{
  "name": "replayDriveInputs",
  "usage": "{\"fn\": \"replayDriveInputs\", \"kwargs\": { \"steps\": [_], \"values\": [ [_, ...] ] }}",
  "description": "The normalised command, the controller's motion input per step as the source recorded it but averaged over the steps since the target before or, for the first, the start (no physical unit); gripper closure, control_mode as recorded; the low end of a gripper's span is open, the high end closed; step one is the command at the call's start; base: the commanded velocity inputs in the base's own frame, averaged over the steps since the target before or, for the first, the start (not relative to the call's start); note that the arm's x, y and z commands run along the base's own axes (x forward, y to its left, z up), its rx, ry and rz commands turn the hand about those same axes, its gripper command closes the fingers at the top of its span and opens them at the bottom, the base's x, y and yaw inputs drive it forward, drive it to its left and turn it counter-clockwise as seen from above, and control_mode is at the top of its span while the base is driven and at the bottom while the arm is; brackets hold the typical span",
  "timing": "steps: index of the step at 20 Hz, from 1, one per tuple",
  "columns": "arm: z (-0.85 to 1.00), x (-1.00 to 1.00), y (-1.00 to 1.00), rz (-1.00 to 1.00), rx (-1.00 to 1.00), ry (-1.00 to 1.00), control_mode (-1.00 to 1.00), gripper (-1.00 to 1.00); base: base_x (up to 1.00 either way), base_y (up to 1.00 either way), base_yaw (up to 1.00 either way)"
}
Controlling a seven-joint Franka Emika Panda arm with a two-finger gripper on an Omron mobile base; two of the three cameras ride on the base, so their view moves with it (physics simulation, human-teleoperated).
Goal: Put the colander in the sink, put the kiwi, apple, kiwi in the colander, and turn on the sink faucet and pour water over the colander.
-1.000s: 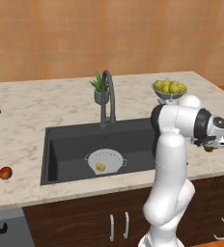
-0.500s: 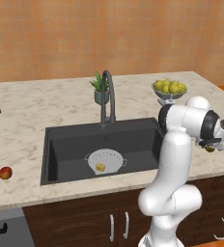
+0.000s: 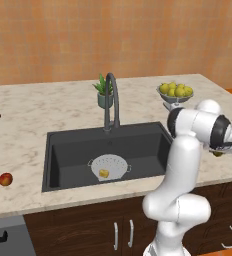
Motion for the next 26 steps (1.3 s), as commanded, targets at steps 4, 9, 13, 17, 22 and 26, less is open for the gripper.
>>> {"fn": "replayDriveInputs", "kwargs": {
  "steps": [4, 9, 13, 17, 22, 26],
  "values": [
    [0.37, -0.01, 0.31, 0.16, 0.06, -0.02, -1.00, 1.00, 0.00, 0.00, 0.00],
    [0.43, -0.23, 0.38, 0.23, 0.05, -0.07, -1.00, 1.00, 0.00, 0.00, 0.00],
    [0.25, -0.04, 0.60, 0.27, 0.05, -0.05, -1.00, 1.00, 0.00, 0.00, 0.00],
    [0.12, -0.08, 0.76, 0.26, 0.00, -0.02, -1.00, 1.00, 0.00, 0.00, 0.00],
    [0.06, -0.15, 0.83, 0.23, 0.00, 0.00, -1.00, 1.00, 0.00, 0.00, 0.00],
    [0.00, -0.02, 0.69, 0.14, 0.00, 0.00, -1.00, 1.00, 0.00, 0.00, 0.00]
  ]
}}
